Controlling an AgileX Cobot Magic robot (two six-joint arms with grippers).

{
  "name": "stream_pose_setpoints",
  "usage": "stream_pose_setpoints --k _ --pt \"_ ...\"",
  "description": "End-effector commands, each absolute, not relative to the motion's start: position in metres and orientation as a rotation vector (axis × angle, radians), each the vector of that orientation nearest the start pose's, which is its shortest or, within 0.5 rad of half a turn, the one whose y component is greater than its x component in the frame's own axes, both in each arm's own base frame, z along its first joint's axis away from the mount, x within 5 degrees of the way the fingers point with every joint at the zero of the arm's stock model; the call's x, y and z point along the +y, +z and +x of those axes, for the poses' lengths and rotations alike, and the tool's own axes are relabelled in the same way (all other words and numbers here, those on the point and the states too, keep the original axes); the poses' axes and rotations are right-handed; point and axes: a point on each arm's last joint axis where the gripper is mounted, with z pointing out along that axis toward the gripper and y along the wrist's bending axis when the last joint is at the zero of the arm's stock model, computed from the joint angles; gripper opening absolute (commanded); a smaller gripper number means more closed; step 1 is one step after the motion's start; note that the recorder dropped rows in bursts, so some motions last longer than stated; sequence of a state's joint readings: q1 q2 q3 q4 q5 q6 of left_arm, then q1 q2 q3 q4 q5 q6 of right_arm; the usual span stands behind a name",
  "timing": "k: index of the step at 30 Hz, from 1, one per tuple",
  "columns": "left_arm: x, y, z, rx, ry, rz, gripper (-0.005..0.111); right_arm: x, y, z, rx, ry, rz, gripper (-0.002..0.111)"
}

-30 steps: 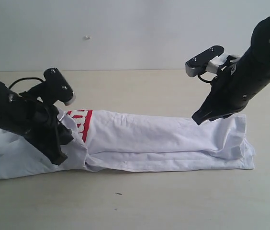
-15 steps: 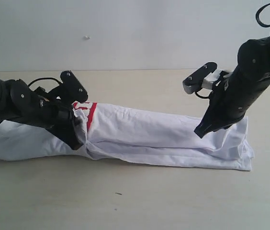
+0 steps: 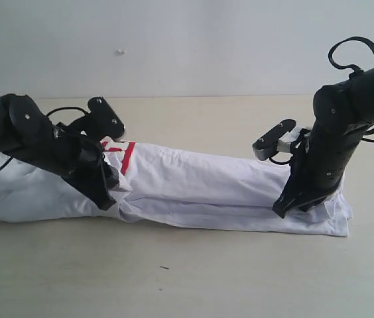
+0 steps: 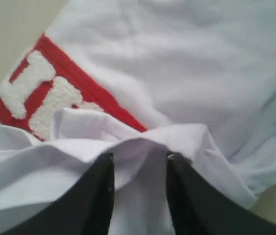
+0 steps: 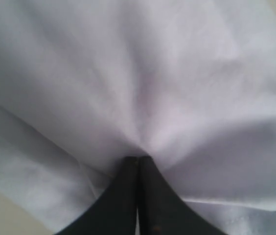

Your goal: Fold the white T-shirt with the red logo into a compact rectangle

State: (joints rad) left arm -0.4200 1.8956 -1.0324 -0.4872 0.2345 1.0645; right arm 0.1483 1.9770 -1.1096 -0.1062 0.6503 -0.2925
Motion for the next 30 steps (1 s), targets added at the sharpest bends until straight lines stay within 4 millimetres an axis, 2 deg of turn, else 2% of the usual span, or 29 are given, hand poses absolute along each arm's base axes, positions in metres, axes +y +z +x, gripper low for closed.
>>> stream_pose_setpoints --k 1,5,8,16,19,25,30 --pt "-0.159 0.19 0.33 2.104 -0.069 1.206 0.037 0.045 0.126 0.352 2.876 -0.134 -0.762 0.0" --pt "-0.156 0.22 0.321 2.046 -0.079 1.193 0.037 0.045 0.134 0.352 2.856 -0.137 -0.752 0.0" --pt "-0.155 0.22 0.313 2.077 -0.114 1.264 0.037 0.045 0.135 0.352 2.852 -0.137 -0.751 0.0" --pt "-0.153 0.182 0.308 2.184 -0.134 1.336 0.035 0.045 0.135 0.352 2.854 -0.134 -0.75 0.0" --pt "-0.153 0.167 0.31 2.217 -0.131 1.358 0.027 0.045 0.135 0.353 2.845 -0.134 -0.748 0.0" --pt "-0.155 0.128 0.327 2.233 -0.051 1.332 0.002 0.046 0.136 0.355 2.821 -0.134 -0.744 0.0" --pt "-0.164 0.108 0.337 2.324 -0.146 1.425 0.0 0.046 0.136 0.355 2.823 -0.13 -0.74 0.0"
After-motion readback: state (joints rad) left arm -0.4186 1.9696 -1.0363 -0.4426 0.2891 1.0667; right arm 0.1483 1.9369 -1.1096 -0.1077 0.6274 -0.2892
